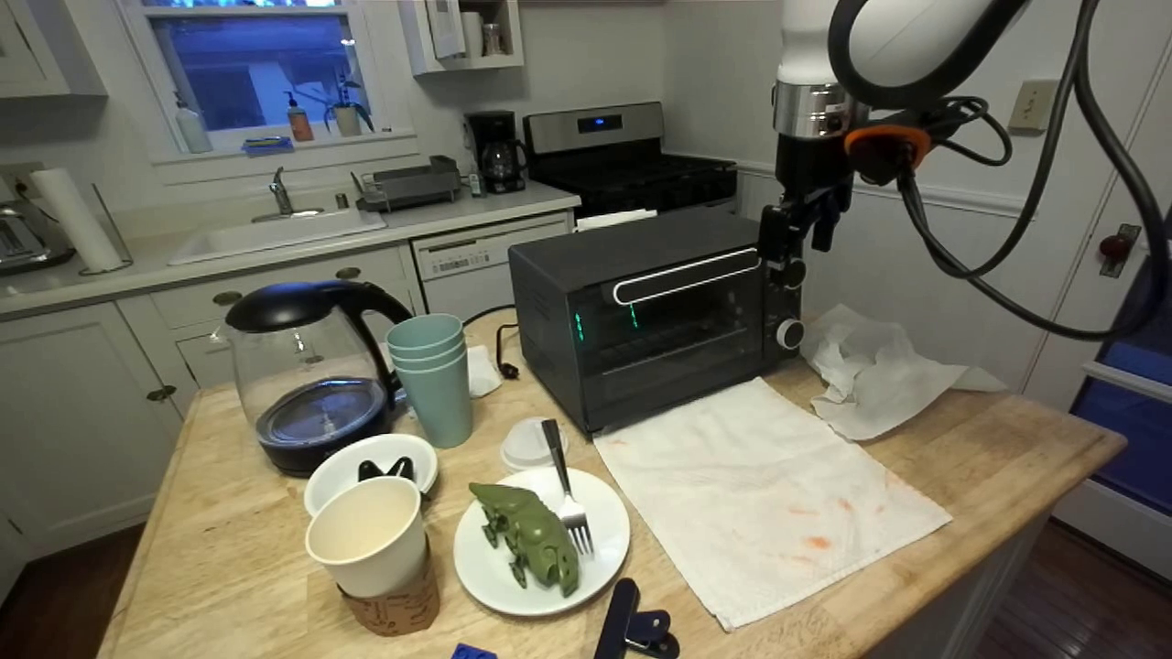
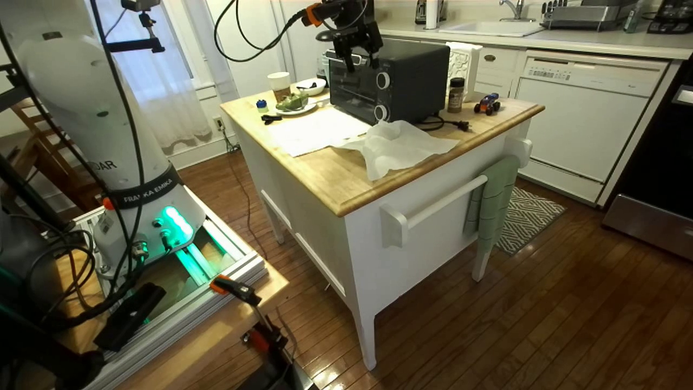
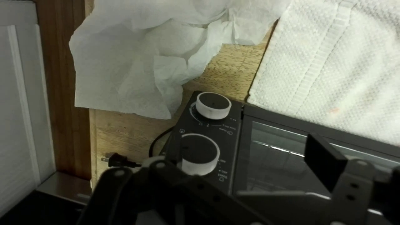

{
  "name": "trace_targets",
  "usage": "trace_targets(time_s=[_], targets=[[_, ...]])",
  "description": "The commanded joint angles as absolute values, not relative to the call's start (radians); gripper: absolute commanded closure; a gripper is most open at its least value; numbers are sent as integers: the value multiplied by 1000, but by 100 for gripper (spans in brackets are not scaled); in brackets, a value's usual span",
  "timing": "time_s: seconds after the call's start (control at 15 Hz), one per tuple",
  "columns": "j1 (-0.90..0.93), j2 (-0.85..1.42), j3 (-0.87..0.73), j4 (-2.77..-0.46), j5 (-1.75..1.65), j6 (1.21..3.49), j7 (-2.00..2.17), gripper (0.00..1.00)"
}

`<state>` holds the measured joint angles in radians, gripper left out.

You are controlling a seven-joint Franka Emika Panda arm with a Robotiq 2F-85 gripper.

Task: Turn the top dial on the oven to the right twice

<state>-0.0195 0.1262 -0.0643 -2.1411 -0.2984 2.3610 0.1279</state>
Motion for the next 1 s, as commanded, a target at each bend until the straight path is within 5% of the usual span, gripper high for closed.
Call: trace_targets(time_s=[0.0,0.93], targets=[[-12,159,-66,-2110,-334,2370,152,0],[-12,221,-71,-2056,-319,2396,129,0]])
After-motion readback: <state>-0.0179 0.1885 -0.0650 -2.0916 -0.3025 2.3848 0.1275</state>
